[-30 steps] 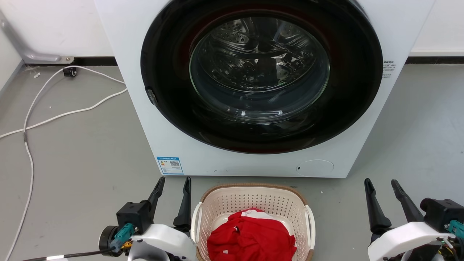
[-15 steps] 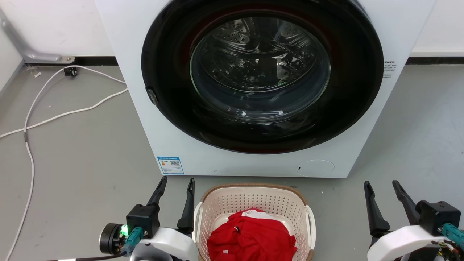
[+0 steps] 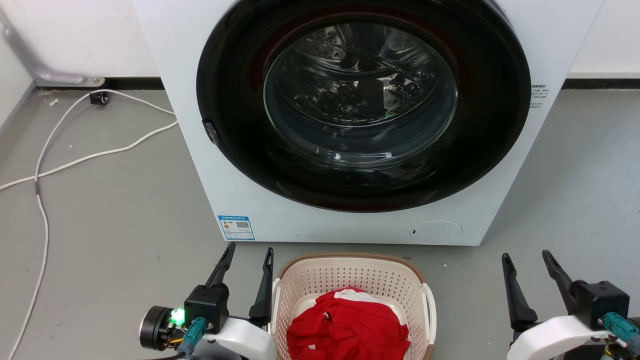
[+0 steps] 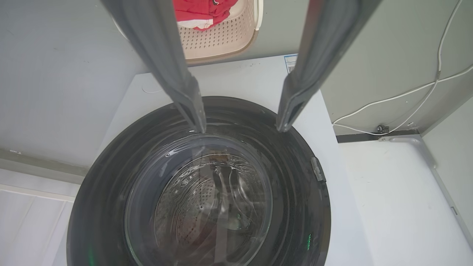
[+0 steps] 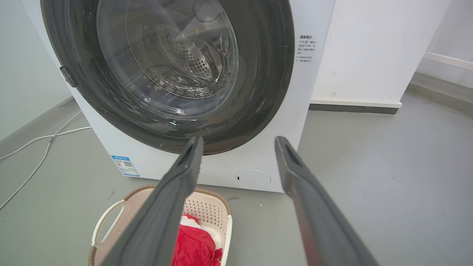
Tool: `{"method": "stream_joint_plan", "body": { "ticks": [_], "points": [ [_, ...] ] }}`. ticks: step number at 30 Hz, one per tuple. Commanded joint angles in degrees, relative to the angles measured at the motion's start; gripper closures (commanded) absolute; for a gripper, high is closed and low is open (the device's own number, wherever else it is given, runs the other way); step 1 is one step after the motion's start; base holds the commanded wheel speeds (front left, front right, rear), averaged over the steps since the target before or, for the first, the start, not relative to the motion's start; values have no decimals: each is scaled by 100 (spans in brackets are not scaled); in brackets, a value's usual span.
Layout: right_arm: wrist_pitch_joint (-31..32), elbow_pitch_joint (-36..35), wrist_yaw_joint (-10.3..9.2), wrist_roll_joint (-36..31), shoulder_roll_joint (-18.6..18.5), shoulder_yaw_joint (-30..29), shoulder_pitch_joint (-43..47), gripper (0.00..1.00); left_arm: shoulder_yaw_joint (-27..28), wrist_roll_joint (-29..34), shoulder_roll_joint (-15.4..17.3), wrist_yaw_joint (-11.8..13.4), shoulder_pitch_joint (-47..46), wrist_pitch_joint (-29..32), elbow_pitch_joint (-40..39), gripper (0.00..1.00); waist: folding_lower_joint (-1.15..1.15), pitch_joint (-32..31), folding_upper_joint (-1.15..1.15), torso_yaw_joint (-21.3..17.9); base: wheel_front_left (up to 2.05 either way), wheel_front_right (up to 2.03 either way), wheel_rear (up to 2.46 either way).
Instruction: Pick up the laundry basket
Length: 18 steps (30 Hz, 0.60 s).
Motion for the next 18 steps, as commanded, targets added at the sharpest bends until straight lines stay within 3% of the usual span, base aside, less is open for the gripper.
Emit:
{"method": "stream_joint_plan", "body": {
  "ticks": [1,18],
  "points": [
    [-34,-15,-1,24,2,-10,36,0,10,-12,2,31,50,-29,16,0,0,0,0,3,0,0,0],
    [-78,37,-1,135,2,-35,13,0,59,-77,-4,35,53,-29,67,0,0,19,0,7,0,0,0]
  ]
}}
